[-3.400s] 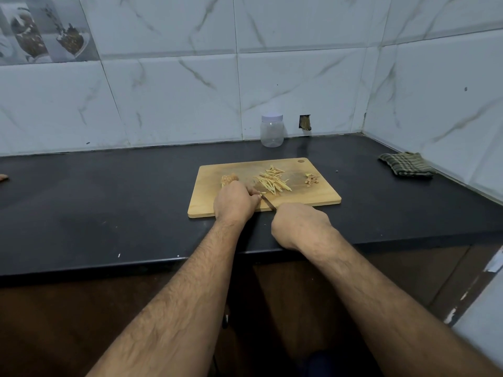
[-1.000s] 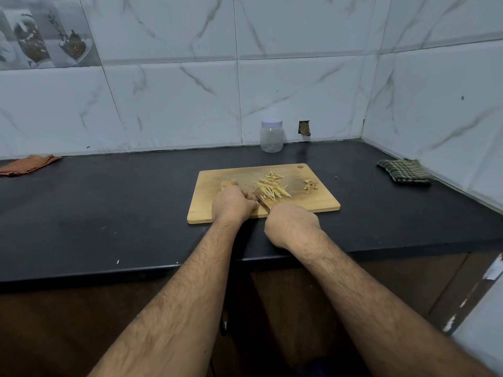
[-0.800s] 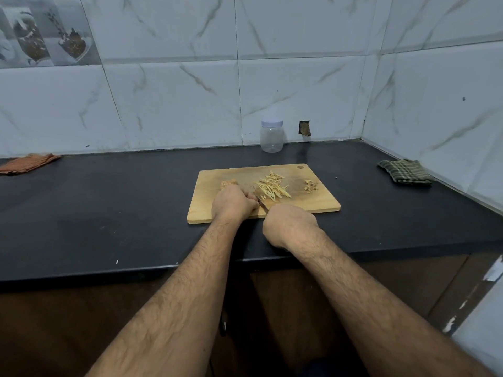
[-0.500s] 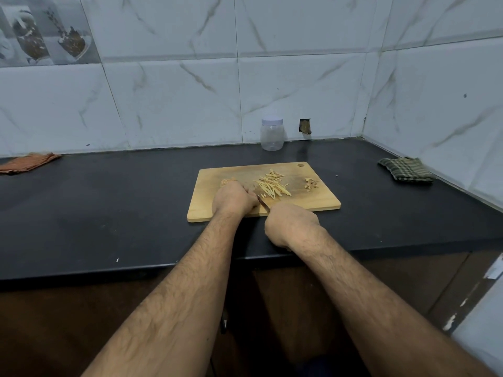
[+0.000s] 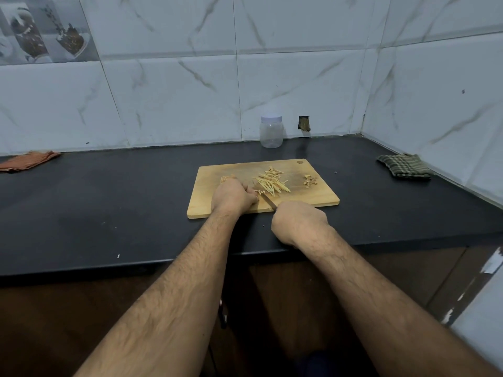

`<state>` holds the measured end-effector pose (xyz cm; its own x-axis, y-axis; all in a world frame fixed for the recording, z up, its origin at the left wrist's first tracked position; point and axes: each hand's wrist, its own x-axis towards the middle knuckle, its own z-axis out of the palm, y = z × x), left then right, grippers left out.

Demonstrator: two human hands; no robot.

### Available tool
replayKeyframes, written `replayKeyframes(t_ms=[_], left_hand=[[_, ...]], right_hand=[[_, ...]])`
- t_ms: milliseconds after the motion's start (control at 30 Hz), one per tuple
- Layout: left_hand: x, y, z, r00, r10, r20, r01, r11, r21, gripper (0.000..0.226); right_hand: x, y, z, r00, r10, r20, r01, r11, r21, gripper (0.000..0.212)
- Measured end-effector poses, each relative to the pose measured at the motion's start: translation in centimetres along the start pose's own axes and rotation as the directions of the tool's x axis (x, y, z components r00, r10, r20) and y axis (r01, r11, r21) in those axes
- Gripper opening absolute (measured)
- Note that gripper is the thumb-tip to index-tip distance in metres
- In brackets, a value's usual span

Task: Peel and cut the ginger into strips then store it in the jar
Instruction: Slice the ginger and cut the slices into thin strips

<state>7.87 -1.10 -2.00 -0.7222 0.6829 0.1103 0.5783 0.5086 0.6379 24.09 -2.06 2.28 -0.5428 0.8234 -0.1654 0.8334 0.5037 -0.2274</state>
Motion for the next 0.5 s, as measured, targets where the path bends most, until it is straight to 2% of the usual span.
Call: replayKeyframes(t_ms=[100, 167, 300, 400, 500], left_hand=[[-0.3, -0.2, -0.1, 1.000, 0.018, 0.024, -0.017, 0.999, -0.033, 0.015], [-0.3, -0.4, -0.1, 0.999, 0.035, 0.027, -0.034, 0.998, -0.043, 0.011], [-0.4, -0.8, -0.2, 0.998, 0.056, -0.010, -0.056, 0.997, -0.047, 0.005], [-0.6, -1.0, -0.3, 0.998, 0.052, -0.024, -0.054, 0.995, -0.080, 0.013], [-1.0, -1.3, -0.4, 0.994, 0.049, -0.098, -0.061, 0.990, -0.126, 0.016]], right_hand=[[0.5, -0.2, -0.2, 0.999, -0.001, -0.034, 0.001, 1.000, -0.005, 0.026], [0.7, -0.1, -0.3, 0.998, -0.001, -0.059, 0.001, 1.000, -0.004, 0.026], [0.7, 0.3, 0.0, 0.996, -0.017, -0.088, 0.019, 1.000, 0.025, 0.026], [0.6, 0.4, 0.2, 0.996, -0.041, -0.075, 0.043, 0.999, 0.020, 0.025], [0.6, 0.4, 0.2, 0.996, -0.065, -0.059, 0.065, 0.998, 0.002, 0.024]])
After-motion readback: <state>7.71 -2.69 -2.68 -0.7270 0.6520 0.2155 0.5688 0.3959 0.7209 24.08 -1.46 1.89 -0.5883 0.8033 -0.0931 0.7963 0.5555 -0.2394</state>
